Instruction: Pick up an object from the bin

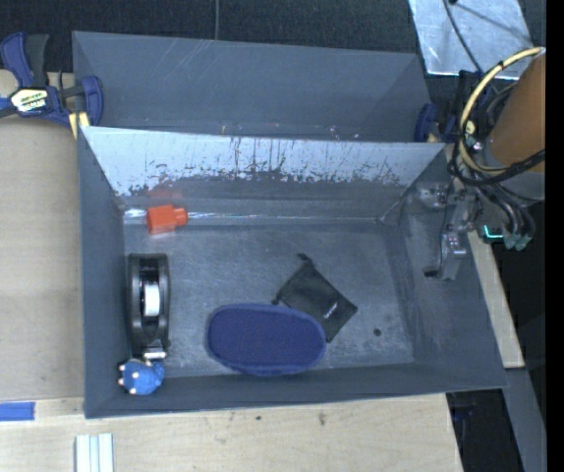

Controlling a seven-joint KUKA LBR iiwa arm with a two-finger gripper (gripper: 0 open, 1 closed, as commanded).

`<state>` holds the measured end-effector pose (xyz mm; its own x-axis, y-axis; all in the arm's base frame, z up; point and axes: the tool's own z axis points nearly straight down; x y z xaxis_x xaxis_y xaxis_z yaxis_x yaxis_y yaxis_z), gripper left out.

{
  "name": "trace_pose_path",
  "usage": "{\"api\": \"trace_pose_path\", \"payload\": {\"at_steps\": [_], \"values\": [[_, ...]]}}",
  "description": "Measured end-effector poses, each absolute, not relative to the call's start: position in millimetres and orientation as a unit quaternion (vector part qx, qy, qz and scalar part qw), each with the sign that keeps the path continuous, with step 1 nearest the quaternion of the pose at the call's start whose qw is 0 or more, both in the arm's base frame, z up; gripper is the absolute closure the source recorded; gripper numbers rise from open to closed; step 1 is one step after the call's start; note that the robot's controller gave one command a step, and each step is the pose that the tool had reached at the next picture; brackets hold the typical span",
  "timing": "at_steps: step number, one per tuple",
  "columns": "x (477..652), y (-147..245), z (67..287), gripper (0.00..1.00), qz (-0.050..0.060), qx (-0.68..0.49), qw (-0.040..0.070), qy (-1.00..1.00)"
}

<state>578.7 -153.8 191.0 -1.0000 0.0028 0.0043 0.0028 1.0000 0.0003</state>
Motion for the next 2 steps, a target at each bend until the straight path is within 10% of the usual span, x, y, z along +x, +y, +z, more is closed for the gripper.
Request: {"api": "trace_pose_path", "payload": {"at_steps": [1,2], "values": [[595.1,-61,66,0.00,-0.001,-0.089,0.001,-0.996],[621.4,-17,102,0.00,-0.001,-0.150,-0.004,-0.989]]}}
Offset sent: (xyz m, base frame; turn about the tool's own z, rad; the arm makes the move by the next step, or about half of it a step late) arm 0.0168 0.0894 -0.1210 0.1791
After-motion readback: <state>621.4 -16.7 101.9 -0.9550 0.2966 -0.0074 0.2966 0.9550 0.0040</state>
